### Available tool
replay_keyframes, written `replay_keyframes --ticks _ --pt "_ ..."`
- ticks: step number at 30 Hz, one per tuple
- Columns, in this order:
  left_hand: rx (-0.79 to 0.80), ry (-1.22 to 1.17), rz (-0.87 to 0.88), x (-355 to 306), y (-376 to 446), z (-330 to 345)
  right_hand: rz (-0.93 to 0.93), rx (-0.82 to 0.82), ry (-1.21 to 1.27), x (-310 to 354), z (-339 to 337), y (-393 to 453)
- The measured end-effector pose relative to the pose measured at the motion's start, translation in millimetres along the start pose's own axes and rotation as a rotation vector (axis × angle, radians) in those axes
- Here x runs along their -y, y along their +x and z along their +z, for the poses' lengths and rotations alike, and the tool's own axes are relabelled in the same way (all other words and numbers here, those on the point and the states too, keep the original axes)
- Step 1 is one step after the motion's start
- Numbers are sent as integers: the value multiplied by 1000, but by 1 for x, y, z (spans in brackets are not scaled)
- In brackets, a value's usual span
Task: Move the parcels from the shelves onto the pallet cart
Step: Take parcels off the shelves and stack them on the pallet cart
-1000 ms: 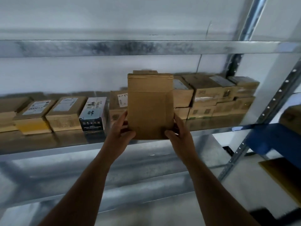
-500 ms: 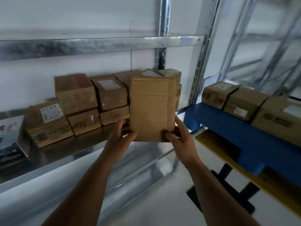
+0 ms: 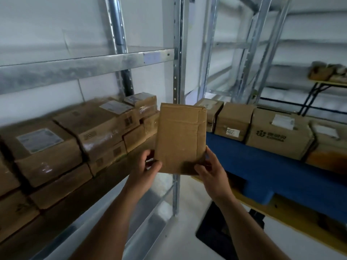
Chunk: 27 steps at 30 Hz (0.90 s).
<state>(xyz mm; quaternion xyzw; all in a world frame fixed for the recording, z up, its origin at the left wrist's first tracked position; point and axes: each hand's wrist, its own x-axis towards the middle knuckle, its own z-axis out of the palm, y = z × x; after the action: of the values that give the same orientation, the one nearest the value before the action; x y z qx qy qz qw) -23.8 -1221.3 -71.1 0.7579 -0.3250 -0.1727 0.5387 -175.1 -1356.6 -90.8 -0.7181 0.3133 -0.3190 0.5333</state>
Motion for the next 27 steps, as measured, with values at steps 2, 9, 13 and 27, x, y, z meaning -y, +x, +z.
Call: replay_keyframes --ticks 2,9,13,27 --pt "46 12 16 3 32 8 40 -43 -4 -7 1 22" --pt "229 -17 30 19 146 27 174 -181 -52 -21 12 95" --pt "334 4 43 28 200 41 222 -251 -128 -27 17 128" --pt "573 42 -20 53 263 70 280 -104 -354 -67 4 170"
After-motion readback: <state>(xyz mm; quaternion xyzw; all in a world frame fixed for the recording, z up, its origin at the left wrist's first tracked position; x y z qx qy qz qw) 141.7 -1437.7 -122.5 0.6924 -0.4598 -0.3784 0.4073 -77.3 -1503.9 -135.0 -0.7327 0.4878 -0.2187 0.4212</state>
